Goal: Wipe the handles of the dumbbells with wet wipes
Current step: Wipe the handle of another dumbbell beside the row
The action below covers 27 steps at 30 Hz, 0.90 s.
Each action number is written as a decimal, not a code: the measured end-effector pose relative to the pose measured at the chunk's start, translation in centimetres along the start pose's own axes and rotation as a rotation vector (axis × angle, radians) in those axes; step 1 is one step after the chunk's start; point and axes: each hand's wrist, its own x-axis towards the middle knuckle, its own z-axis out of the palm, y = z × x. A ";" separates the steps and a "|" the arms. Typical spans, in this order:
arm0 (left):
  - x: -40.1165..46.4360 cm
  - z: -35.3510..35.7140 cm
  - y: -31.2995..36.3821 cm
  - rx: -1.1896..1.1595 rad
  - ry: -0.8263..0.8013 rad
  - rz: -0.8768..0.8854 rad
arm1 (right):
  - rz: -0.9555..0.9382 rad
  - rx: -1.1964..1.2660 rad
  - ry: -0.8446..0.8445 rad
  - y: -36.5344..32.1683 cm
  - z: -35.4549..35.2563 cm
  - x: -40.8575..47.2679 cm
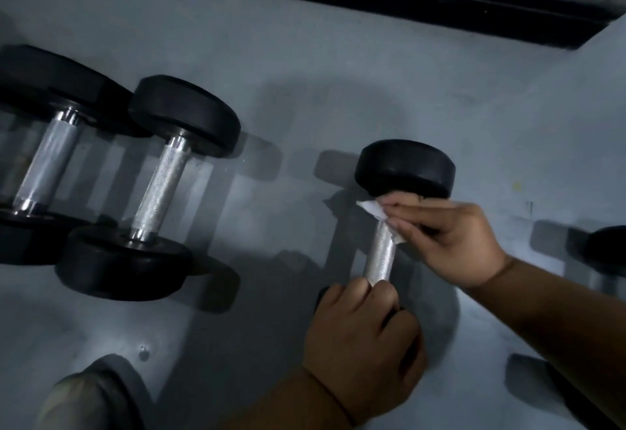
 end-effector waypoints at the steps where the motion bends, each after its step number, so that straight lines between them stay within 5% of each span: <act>1: 0.0 0.0 0.0 0.000 0.000 0.002 | -0.026 0.013 -0.053 -0.5 0.3 -1.1; 5: 0.1 0.0 -0.2 -0.032 0.030 -0.004 | -0.172 0.110 -0.261 -1.9 1.3 -2.9; 11: 0.2 0.0 0.1 -0.019 -0.007 -0.013 | 0.013 0.025 0.024 -0.1 0.1 0.4; 16: 0.3 0.1 -0.1 -0.038 0.007 -0.017 | -0.154 0.172 -0.268 -2.0 1.0 -3.2; 22: 0.3 0.1 0.4 -0.012 -0.014 -0.031 | 0.011 0.046 0.060 0.6 -0.2 0.0; 27: 0.6 0.0 0.3 -0.024 -0.015 -0.041 | -0.129 0.125 -0.196 -1.4 1.7 -3.5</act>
